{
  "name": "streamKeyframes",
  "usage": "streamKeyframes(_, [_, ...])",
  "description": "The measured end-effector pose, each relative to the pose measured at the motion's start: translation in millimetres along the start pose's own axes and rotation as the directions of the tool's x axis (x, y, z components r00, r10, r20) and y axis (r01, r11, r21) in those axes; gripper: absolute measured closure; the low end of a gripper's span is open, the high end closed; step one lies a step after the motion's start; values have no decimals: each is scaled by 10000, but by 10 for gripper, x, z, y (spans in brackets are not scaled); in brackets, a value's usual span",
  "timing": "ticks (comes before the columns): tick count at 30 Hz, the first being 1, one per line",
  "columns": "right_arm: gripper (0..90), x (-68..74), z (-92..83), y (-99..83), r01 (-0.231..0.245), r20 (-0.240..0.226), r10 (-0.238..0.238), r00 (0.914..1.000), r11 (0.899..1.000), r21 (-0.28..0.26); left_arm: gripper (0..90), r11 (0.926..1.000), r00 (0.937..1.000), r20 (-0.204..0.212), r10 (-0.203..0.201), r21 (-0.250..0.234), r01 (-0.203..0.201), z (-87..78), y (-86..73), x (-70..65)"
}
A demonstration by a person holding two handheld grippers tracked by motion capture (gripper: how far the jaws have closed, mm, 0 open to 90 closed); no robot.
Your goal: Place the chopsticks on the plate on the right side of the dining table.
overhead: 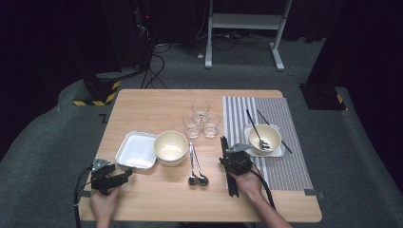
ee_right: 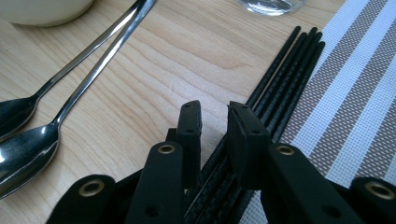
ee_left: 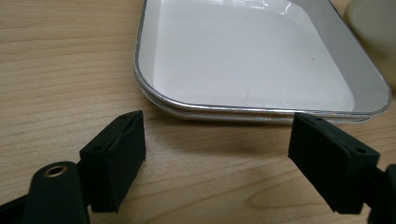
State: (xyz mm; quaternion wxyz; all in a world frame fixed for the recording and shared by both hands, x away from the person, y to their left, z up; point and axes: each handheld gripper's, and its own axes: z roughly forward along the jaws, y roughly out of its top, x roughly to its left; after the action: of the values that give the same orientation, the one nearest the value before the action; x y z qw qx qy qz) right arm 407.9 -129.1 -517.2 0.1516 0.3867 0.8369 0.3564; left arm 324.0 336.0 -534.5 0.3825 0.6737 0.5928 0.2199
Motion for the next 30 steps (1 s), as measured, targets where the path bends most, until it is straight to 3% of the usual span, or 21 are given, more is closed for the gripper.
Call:
streamKeyframes(17, [747,45,19,0,164,-31,-163,9999,9996,214,190,10000,10000,10,-7,-2,7,0,0,2])
streamKeyframes(30, [809,139,41,-6,468,-176,-463,9988,9985,286,190,10000,10000,16,-11,1,11,-1,0,2])
